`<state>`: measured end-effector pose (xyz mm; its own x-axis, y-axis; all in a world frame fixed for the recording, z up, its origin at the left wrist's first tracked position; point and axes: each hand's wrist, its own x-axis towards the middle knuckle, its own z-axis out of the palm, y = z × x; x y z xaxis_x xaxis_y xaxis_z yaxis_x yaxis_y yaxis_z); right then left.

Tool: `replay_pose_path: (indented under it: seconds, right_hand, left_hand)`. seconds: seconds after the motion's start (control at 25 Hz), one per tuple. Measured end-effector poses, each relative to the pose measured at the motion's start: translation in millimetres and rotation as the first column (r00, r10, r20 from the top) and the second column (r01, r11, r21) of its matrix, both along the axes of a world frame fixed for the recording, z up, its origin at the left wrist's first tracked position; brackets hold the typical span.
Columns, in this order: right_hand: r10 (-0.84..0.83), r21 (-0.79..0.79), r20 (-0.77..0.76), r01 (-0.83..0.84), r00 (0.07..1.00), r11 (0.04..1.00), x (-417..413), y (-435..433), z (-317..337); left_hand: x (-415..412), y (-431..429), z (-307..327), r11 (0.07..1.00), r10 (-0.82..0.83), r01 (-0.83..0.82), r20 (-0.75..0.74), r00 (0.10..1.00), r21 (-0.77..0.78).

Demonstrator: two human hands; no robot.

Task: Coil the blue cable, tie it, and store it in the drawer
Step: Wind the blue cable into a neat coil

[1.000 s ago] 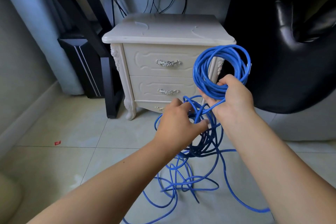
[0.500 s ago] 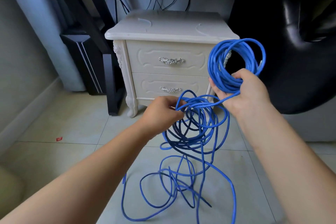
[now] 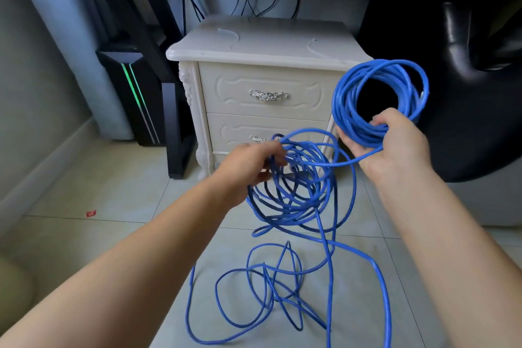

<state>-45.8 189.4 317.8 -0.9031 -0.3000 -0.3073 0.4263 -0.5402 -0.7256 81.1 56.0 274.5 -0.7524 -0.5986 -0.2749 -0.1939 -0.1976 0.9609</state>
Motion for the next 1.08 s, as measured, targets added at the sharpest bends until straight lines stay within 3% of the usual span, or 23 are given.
replay_pose_path:
  seconds: [0.08, 0.2, 0.28, 0.36, 0.48, 0.56, 0.64, 0.68, 0.76, 0.88, 1.0, 1.08]
  right_hand:
    - [-0.042, 0.114, -0.124, 0.056, 0.991, 0.992, -5.0, 3.3, -4.5]
    - [-0.033, 0.300, -0.465, 0.192, 0.884, 0.934, -0.8, 4.1, -7.7]
    - [0.023, 0.366, -0.612, 0.257, 0.790, 0.894, 6.1, 1.9, -8.9]
    - [0.006, 0.367, -0.600, 0.268, 0.800, 0.891, 6.0, 0.0, -12.8]
    - [-0.128, 0.196, -0.521, 0.264, 0.844, 0.944, 8.0, 0.1, -9.0]
    - [-0.066, 0.172, -0.620, 0.218, 0.782, 0.961, 16.2, -0.1, -4.9]
    - [0.104, 0.282, -0.694, 0.137, 0.712, 0.949, 29.3, -1.5, -6.4]
    - [0.161, 0.334, -0.682, 0.108, 0.713, 0.936, 34.5, -2.1, -8.9]
    - [0.161, 0.331, -0.570, 0.046, 0.806, 0.943, 35.7, -3.1, -12.9]
    - [0.134, 0.098, -0.236, -0.113, 0.962, 0.989, 28.9, -4.6, -8.5]
    - [0.210, -0.073, -0.069, -0.215, 0.975, 0.974, 26.7, -7.3, -2.5]
    - [0.233, -0.178, -0.033, -0.235, 0.972, 0.956, 29.5, -8.4, 2.3]
  left_hand:
    - [2.6, -10.3, 7.0, 0.972, 0.065, -0.051, -0.054, 0.996, 0.230]
    - [7.1, -14.5, 12.2, 0.962, 0.003, 0.017, -0.074, 0.997, 0.273]
    - [6.5, -13.7, 11.8, 0.962, -0.021, 0.040, -0.071, 0.997, 0.268]
    - [5.3, -12.7, 10.8, 0.965, -0.045, 0.053, -0.038, 0.998, 0.256]
    - [3.7, -14.1, 5.6, 0.958, -0.040, 0.029, 0.032, 0.999, 0.284]
    - [3.3, -13.4, 3.7, 0.948, -0.011, -0.003, 0.041, 0.999, 0.319]
    - [0.4, -15.2, -0.6, 0.947, 0.049, -0.055, 0.027, 0.998, 0.316]
    - [-0.3, -15.4, -1.4, 0.954, 0.079, -0.080, 0.016, 0.997, 0.290]
    - [-2.3, -18.7, -6.9, 0.985, 0.114, -0.117, 0.029, 0.993, 0.129]
    - [-0.5, -22.0, -16.2, 0.991, 0.068, -0.059, 0.078, 0.995, -0.117]
    - [-0.2, -23.3, -32.1, 0.852, 0.072, 0.051, 0.215, 0.974, -0.521]
    - [-2.3, -23.2, -41.6, 0.864, 0.021, 0.106, 0.245, 0.969, -0.492]
